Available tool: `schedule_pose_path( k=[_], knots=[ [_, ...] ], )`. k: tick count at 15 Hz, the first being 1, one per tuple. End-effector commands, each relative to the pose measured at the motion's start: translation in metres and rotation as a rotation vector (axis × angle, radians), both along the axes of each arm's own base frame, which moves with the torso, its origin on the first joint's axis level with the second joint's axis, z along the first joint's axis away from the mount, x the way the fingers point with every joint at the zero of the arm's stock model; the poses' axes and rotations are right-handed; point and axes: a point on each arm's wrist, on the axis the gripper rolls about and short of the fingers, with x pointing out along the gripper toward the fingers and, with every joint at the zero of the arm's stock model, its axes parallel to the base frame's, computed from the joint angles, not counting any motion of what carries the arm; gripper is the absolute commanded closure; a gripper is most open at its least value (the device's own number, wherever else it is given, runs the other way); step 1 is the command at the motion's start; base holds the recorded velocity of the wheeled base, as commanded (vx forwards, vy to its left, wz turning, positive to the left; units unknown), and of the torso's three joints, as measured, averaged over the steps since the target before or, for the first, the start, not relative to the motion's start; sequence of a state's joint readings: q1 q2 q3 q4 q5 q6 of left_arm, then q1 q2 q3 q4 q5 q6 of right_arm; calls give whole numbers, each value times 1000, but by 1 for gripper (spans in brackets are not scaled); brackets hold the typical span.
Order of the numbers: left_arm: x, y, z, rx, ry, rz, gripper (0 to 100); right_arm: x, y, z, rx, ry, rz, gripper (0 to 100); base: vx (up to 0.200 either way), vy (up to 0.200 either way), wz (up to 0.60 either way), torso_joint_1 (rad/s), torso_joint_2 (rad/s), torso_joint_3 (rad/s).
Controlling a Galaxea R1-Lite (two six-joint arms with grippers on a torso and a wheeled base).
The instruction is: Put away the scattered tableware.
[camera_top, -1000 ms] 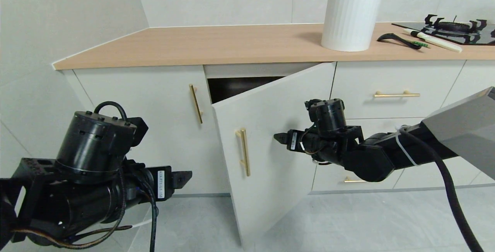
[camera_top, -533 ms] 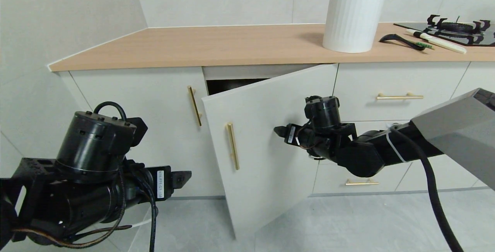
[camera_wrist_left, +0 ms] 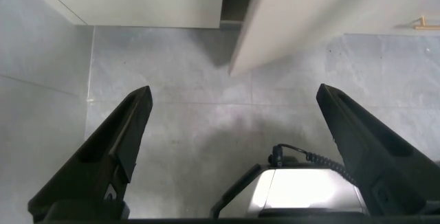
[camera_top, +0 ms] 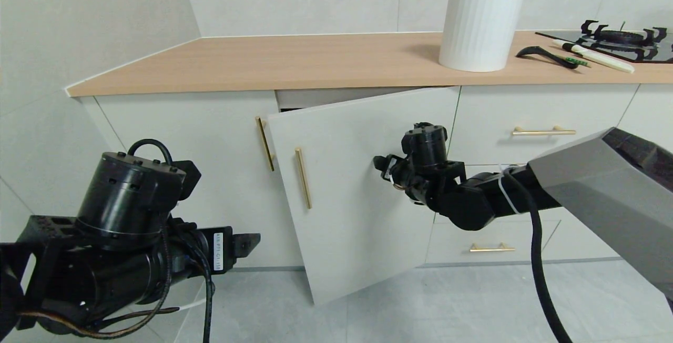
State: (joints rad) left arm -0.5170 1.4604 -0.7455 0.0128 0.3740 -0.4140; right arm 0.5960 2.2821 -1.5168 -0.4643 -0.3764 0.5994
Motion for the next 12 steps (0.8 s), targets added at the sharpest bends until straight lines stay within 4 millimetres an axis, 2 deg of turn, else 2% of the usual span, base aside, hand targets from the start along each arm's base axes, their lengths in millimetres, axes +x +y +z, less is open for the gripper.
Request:
schedule_pose_path(
  k=[1,12],
  knots=[
    [0,0,0,1,1,0,0,11,2,-9,-5,-6,-33,0,0,0,0,0,0,0],
    [1,-1,-1,3,5,0,0,47,8,-19,-3,-113,-250,0,0,0,0,0,0,0]
  ],
)
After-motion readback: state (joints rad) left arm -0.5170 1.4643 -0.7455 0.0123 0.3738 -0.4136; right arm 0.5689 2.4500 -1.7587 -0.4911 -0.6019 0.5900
